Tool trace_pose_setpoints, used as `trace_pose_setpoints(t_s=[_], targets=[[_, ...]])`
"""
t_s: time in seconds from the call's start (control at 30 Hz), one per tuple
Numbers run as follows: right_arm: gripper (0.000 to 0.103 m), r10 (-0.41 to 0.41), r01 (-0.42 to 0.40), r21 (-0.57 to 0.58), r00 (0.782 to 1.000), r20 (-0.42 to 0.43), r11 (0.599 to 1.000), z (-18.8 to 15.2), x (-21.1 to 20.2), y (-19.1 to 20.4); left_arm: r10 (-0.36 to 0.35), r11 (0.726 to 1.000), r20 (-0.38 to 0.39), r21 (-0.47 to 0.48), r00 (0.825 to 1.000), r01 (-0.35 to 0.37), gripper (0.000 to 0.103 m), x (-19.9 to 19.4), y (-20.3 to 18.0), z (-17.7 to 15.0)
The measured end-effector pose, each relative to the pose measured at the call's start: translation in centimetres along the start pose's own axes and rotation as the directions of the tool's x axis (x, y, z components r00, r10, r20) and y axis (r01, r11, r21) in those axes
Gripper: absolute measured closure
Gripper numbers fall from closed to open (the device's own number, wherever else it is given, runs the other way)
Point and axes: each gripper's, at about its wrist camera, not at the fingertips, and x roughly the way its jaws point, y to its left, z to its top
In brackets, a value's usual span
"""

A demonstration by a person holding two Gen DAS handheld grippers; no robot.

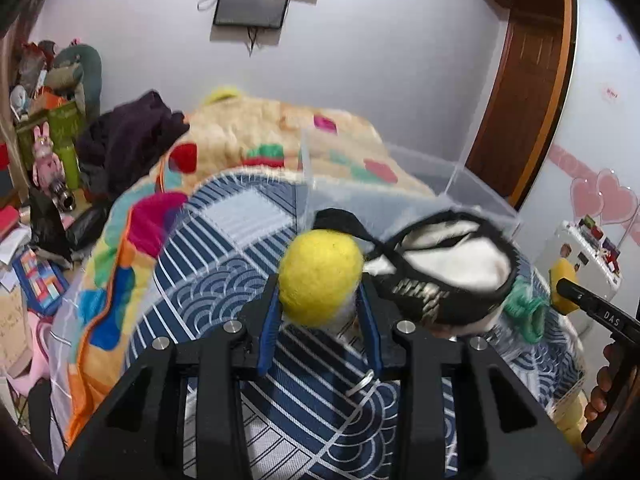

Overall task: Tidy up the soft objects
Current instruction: 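Grasp the yellow felt ball with left tool while right tool grasps the yellow sponge, then drop the yellow ball into the clear box while right tool drops the sponge in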

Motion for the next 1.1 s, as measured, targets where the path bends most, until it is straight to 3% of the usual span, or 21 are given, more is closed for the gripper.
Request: trace_pose_setpoints(t_s=[0.3,0.63,0.83,1.0,1.1], targets=[[0.064,0.098,-0.089,-0.106,0.991,0.089,0.990,3.0,-1.2,4.4,-0.051,0.998,0.100,0.041,0.994,0.047,0.067,-2.6,-1.9,3.5],[0.064,0.165,-0.123,-0.206,0.966,0.201,0.971,6.8,-0.9,8.5,-0.083,0.994,0.113,0.077,0.990,0.075,0.067,0.5,-3.9,8.0],[0.064,0.184,-0.141,-0.217,0.964,0.190,0.966,8.1,0.7,9.2,-0.069,0.993,0.073,0.103,0.995,0.061,0.067,3.3,-4.5,9.7],[0.064,0.166,-0.128,-0.226,0.974,0.156,0.966,8.5,2.8,9.5,-0.008,0.983,0.041,0.181,0.999,0.000,0.067,5.8,-5.4,10.0],[0.064,0.145,-0.118,-0.217,0.983,0.113,0.969,8.5,4.7,9.5,0.000,0.979,-0.012,0.202,1.000,0.002,0.067,7.6,-5.4,10.0]])
